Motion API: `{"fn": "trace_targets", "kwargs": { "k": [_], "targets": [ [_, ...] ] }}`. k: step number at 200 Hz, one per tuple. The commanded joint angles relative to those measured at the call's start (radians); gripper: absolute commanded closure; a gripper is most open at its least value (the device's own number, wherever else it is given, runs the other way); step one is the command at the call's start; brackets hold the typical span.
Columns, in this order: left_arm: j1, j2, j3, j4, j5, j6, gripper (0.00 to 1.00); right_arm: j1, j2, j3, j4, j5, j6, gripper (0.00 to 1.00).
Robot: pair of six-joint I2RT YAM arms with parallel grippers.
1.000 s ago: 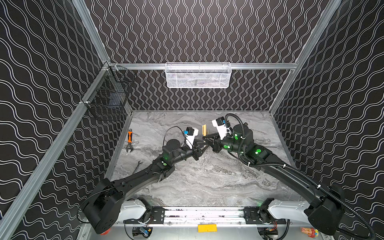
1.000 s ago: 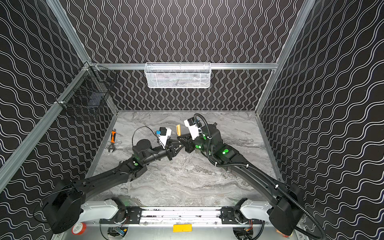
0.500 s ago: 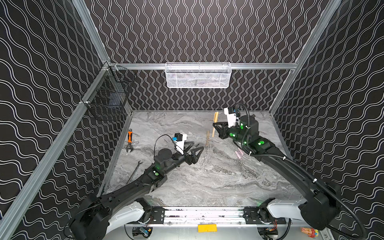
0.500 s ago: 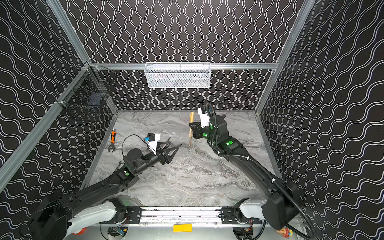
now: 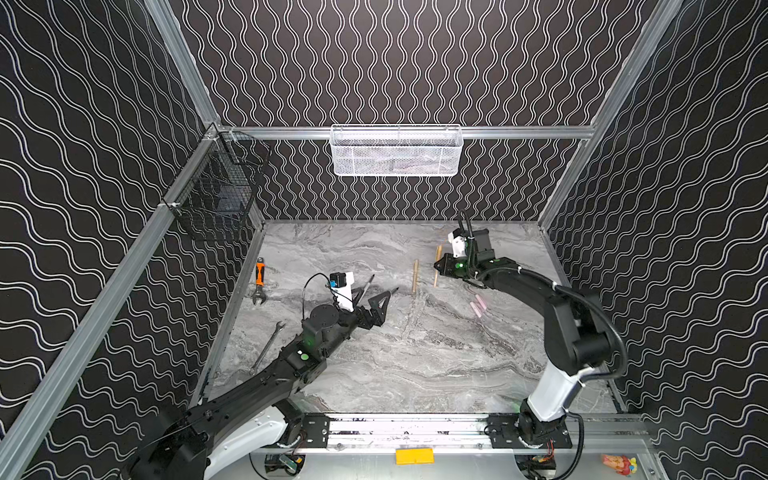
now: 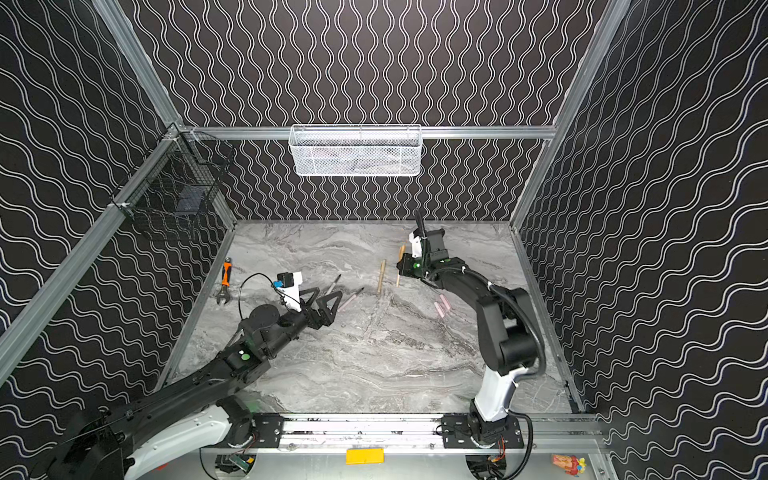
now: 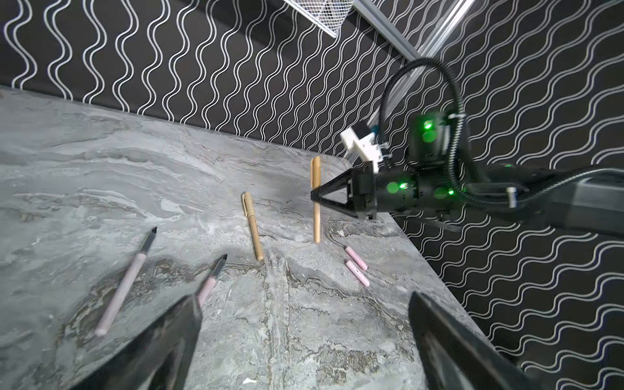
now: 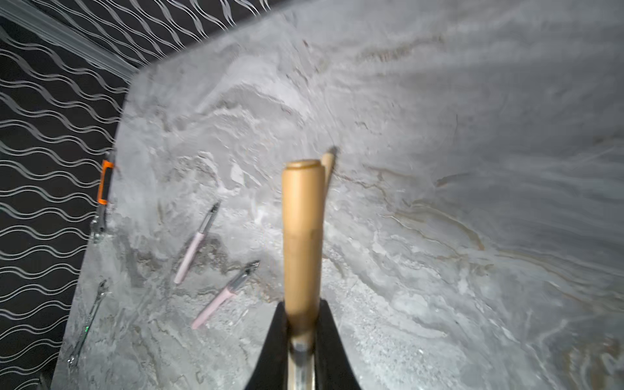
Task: Insert pens into pen caps
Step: Place a pen at the top-center of the table.
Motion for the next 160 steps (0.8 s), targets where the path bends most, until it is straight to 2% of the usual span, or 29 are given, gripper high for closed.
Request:
{"fn": "trace_targets", "kwargs": {
  "k": [1, 65, 99, 149, 160],
  "targets": [
    [0.005, 0.007, 0.011, -0.023, -0.003, -0.014, 0.02, -0.013, 0.083, 0.045, -0.044, -0.036, 0.017, 0.97],
    [0.012, 0.042, 0.075, -0.127, 0.000, 0.014, 0.02, -0.015, 0.226, 0.097, -0.044, -0.087, 0.049, 0.95],
    [0.016, 0.056, 0.083, -0.132, 0.008, 0.008, 0.02, -0.012, 0.265, 0.136, -0.070, -0.068, 0.042, 0.91],
    [0.018, 0.066, 0.097, -0.156, -0.004, 0.009, 0.02, -0.012, 0.294, 0.131, -0.062, -0.084, 0.061, 0.81],
    [0.021, 0.068, 0.099, -0.164, -0.007, 0.006, 0.02, -0.012, 0.292, 0.124, -0.056, -0.092, 0.077, 0.76]
  ]
}}
